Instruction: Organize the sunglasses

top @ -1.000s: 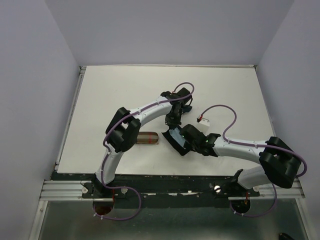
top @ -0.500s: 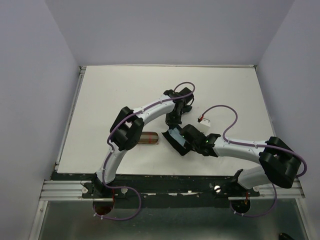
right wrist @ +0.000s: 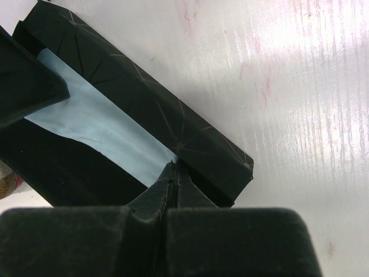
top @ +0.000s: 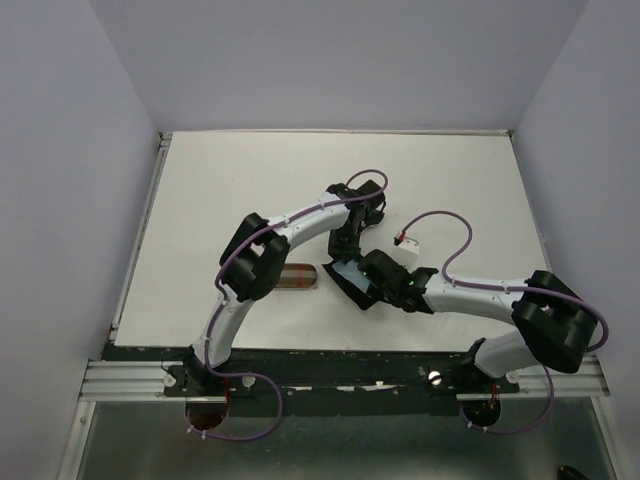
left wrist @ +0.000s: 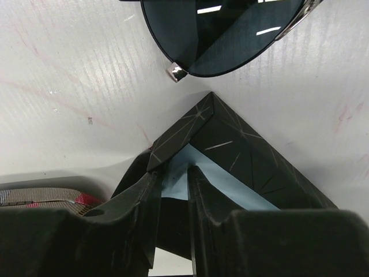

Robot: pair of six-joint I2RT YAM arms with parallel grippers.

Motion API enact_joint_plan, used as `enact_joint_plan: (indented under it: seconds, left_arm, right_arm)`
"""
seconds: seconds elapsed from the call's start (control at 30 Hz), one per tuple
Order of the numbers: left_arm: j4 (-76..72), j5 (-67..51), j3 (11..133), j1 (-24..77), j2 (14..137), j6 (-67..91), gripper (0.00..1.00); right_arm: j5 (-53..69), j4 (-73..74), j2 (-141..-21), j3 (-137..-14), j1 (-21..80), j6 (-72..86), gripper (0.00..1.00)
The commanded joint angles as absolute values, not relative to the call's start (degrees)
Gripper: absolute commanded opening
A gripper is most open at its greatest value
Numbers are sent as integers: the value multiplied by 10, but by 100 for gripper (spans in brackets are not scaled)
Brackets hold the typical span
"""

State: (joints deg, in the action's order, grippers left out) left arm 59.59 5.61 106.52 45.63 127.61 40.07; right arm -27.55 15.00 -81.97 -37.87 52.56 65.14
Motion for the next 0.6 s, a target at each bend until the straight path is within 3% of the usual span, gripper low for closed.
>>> enact_joint_plan:
  seconds: [0.0,0.57]
  left_arm:
    - [600,76,1042,459,1248,409,35]
    - [574,59,988,456,1195,422,40]
  right_arm:
    - [-286,143,-815,-367,529,665,1]
    - [-278,131,-817,-365,529,657,1]
